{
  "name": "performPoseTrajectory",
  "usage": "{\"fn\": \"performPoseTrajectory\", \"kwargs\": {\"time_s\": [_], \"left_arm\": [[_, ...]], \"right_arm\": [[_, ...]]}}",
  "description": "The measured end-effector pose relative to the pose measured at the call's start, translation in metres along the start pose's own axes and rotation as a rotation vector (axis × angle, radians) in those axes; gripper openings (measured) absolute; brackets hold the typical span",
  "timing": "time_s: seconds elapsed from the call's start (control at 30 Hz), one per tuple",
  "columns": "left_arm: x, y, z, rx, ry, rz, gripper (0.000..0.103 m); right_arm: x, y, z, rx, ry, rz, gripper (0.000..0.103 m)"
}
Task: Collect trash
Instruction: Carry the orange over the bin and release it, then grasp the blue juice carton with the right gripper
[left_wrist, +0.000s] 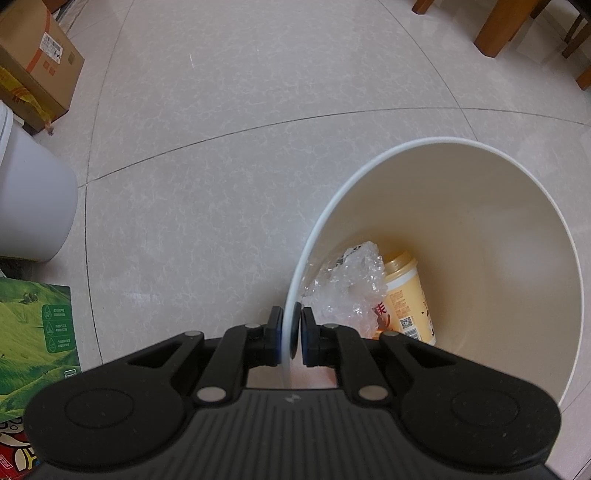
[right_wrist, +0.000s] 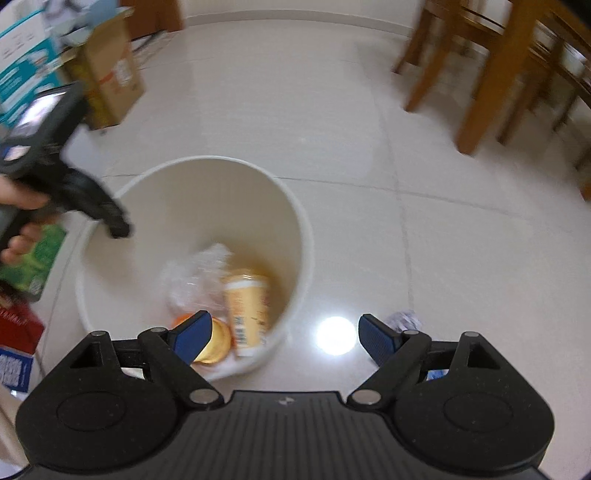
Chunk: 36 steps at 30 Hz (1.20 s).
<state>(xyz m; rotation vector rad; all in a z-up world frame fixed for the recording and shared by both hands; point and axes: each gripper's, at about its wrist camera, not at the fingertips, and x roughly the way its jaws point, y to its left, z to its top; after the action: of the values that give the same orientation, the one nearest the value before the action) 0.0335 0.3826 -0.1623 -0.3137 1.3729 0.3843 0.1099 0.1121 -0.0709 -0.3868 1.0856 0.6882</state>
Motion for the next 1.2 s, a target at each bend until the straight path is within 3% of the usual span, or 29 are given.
{"fn": "performPoseTrajectory", "kwargs": {"time_s": [0.2, 0.63, 0.83, 1.2], "left_arm": [[0.0, -0.001, 0.0, 0.002, 0.0, 0.003, 0.008], [-0.001, -0.002, 0.0, 0.007, 0.0, 0.004, 0.008], [-0.001, -0.001, 0.0, 0.009, 0.0, 0.003, 0.008], [-0.001, -0.002, 0.001, 0.011, 0.001, 0.002, 0.008]], "right_arm": [[0.025, -0.044, -0.038, 0.151, 0.027, -0.059, 0.09], [0.159, -0.108, -0.122, 0.526, 0.24, -0.16, 0.089], [0.212, -0.126, -0.145, 0.632, 0.306, -0.202, 0.089], [0.258, -0.14, -0.152, 0.703, 0.293, -0.276, 0.088]]}}
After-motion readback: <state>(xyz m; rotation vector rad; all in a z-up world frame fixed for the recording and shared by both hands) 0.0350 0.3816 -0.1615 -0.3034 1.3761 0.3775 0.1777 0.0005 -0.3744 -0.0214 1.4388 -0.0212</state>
